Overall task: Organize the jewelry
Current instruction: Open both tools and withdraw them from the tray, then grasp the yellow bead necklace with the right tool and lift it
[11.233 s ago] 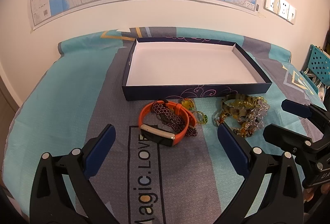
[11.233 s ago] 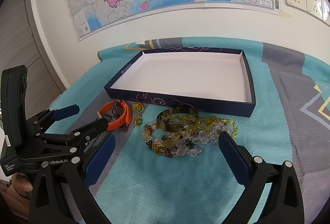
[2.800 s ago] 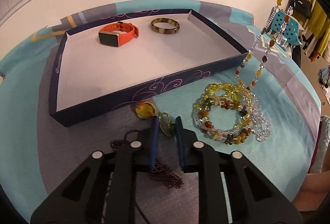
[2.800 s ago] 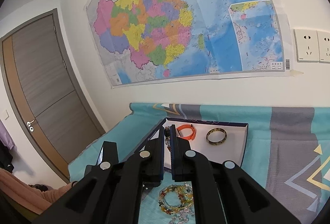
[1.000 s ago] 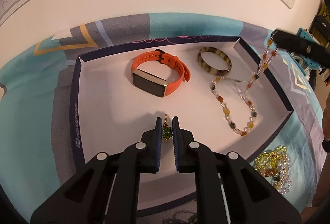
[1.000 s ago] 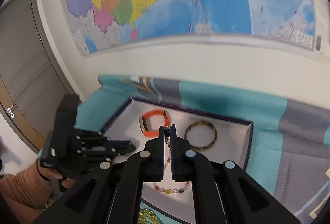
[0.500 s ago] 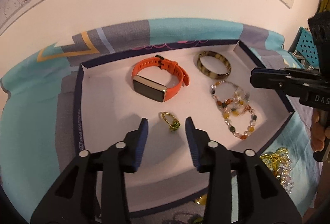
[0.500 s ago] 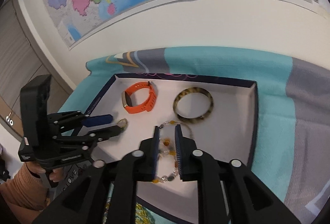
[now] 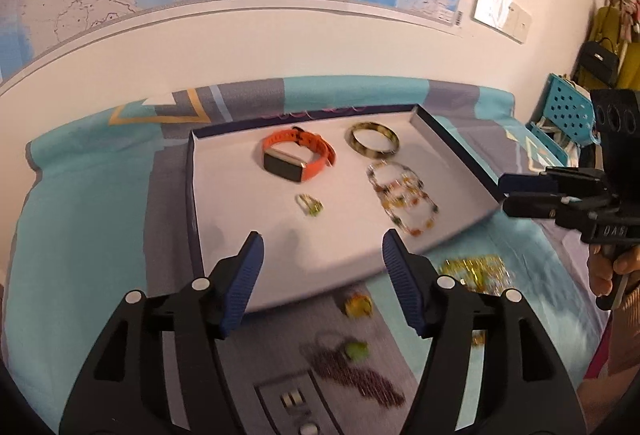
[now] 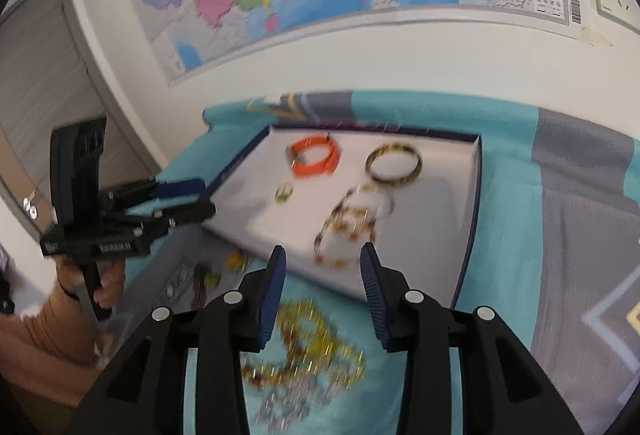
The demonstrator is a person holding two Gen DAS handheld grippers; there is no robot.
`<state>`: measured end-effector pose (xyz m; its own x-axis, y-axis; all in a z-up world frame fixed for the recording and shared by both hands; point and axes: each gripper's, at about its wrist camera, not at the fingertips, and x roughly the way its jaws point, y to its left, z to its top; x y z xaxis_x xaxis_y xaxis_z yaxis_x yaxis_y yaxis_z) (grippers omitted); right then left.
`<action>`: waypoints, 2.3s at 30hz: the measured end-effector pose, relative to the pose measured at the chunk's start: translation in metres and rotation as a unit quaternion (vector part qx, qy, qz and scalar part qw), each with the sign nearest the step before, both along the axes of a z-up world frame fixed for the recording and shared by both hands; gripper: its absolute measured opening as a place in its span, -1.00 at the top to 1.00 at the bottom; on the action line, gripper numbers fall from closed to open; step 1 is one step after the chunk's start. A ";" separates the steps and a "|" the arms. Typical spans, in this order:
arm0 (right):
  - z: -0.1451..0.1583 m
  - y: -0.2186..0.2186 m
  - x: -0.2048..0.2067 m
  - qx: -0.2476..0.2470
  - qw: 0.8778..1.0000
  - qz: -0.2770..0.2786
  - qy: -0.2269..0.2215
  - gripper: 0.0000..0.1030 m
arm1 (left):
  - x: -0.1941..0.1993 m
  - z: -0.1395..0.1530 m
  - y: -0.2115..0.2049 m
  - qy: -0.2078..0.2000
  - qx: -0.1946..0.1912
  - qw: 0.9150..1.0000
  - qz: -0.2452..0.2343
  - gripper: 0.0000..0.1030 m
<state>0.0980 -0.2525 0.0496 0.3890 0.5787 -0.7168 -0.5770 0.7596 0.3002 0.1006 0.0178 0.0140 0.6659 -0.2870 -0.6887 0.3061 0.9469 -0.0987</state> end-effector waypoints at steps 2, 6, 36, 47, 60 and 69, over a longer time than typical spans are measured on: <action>-0.008 0.003 -0.013 -0.022 1.000 0.007 0.003 0.30 | -0.008 -0.003 0.001 0.002 -0.003 1.000 -0.003 -0.20; -0.027 0.006 -0.029 -0.045 0.999 0.013 0.024 0.34 | -0.026 -0.013 0.003 0.012 0.000 1.000 -0.003 -0.22; -0.042 0.026 -0.032 -0.080 0.997 -0.006 0.016 0.91 | -0.056 -0.043 0.007 0.048 -0.015 0.999 0.001 -0.26; -0.002 0.009 -0.041 0.012 1.000 -0.006 0.000 0.91 | -0.036 -0.038 -0.008 0.040 0.010 0.999 -0.017 -0.24; 0.030 0.000 -0.045 0.064 0.998 0.003 -0.022 0.92 | -0.009 -0.048 -0.027 0.065 0.016 0.997 -0.036 -0.04; 0.023 -0.008 -0.042 0.059 0.998 -0.009 -0.007 0.92 | -0.009 -0.048 -0.028 0.066 0.016 0.997 -0.036 -0.04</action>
<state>0.0564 -0.2605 0.0723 0.4093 0.6521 -0.6381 -0.5687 0.7292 0.3805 0.0912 -0.0105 -0.0341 0.5472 -0.3081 -0.7782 0.3602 0.9260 -0.1133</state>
